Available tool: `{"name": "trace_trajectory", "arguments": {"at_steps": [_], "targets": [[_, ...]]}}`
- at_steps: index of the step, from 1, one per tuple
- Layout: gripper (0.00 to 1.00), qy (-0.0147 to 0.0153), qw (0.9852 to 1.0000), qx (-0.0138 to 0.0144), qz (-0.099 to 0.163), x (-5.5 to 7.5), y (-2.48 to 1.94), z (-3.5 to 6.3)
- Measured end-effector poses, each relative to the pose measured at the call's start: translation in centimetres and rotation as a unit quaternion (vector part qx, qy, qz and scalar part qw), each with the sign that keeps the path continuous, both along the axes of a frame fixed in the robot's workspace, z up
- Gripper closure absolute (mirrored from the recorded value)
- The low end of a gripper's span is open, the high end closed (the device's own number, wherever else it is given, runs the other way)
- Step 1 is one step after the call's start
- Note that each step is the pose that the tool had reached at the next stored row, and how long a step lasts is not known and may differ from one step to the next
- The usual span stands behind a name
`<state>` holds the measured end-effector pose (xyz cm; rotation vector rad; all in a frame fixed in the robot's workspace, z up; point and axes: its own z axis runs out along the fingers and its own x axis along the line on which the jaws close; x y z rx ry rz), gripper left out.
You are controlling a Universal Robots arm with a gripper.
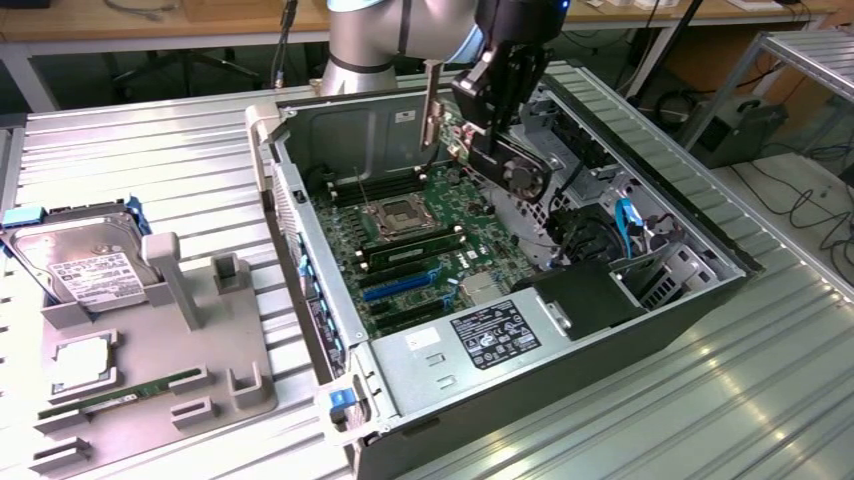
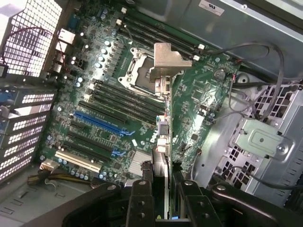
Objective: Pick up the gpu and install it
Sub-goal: 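Insert the gpu into the slot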
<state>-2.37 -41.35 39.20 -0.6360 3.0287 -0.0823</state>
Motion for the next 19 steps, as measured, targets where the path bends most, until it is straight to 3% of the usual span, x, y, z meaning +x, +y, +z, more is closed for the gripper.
{"name": "trace_trajectory", "arguments": {"at_steps": [19], "targets": [[0.74,0.0000,0.9986,0.0000,0.053,0.00,0.00,0.00]]}}
